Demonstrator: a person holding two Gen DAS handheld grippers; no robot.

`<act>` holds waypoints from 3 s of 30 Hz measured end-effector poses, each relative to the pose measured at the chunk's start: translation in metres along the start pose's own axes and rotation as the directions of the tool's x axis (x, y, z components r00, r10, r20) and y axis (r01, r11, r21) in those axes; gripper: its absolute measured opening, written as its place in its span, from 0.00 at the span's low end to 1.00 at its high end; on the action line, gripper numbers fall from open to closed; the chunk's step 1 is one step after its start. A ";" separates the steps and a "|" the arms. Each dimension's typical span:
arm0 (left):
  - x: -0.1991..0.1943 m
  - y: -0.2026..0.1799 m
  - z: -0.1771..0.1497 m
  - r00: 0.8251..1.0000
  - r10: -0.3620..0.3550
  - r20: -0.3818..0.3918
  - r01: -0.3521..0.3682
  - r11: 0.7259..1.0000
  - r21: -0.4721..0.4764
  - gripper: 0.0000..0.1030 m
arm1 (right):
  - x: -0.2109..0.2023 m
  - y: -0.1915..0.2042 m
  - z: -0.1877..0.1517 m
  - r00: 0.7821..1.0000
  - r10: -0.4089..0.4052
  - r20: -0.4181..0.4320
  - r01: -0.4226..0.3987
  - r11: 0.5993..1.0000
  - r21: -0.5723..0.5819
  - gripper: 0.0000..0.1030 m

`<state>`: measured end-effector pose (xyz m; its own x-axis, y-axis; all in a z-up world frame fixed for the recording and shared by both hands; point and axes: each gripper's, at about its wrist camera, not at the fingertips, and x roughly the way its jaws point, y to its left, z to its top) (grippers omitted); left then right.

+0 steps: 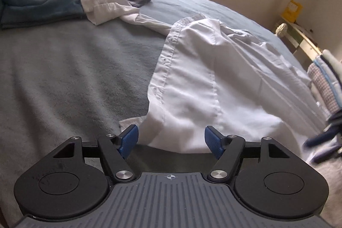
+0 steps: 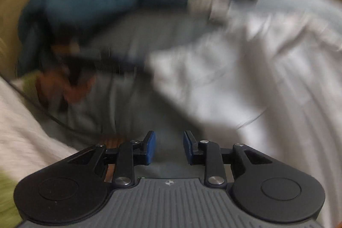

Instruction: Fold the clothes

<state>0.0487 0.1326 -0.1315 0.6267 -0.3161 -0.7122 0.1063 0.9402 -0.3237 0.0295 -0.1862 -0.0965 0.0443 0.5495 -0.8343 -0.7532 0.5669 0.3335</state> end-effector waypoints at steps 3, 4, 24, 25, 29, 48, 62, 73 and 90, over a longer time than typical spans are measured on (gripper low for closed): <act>0.006 0.008 0.004 0.999 -0.050 -0.001 0.050 0.998 -0.042 0.50 | 0.045 -0.013 0.012 0.994 0.005 -0.108 0.001 0.998 0.059 0.30; 0.008 0.011 0.006 0.998 -0.066 -0.001 0.066 0.996 -0.056 0.44 | 0.051 -0.018 0.016 0.994 0.006 -0.113 0.003 0.996 0.084 0.30; 0.024 0.055 0.025 0.989 -0.115 0.092 0.143 0.896 -0.421 0.25 | 0.052 -0.037 0.029 0.986 0.167 -0.018 -0.164 0.981 0.107 0.30; 0.018 0.056 0.022 0.991 -0.101 0.090 0.129 0.904 -0.409 0.30 | 0.060 -0.031 0.031 0.991 0.130 -0.037 -0.128 0.989 0.071 0.30; -0.005 0.051 0.010 0.994 -0.032 0.101 0.066 0.934 -0.352 0.58 | 0.062 -0.071 0.044 0.991 -0.004 0.133 -0.032 0.964 0.265 0.30; -0.001 -0.010 -0.025 0.998 -0.043 0.053 0.037 0.994 0.103 0.92 | 0.043 -0.014 0.017 0.981 -0.149 0.128 0.164 0.979 -0.120 0.31; 0.017 0.034 -0.007 0.979 -0.200 -0.043 0.179 0.939 -0.295 0.16 | 0.074 -0.011 0.028 0.981 -0.187 0.053 0.194 0.954 -0.227 0.00; 0.018 0.106 -0.019 0.900 -0.435 0.003 0.298 0.612 -0.733 0.18 | 0.068 0.008 0.016 0.995 0.059 -0.086 -0.081 0.953 -0.292 0.00; 0.009 0.081 -0.023 0.893 -0.450 -0.019 0.344 0.709 -0.616 0.23 | 0.052 0.004 0.016 0.980 -0.189 0.069 0.200 0.951 -0.234 0.00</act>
<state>0.0451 0.2031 -0.1784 0.4970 -0.7075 -0.5025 -0.1845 0.4796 -0.8579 0.0393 -0.1456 -0.1316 0.2313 0.4737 -0.8498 -0.8613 0.5059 0.0476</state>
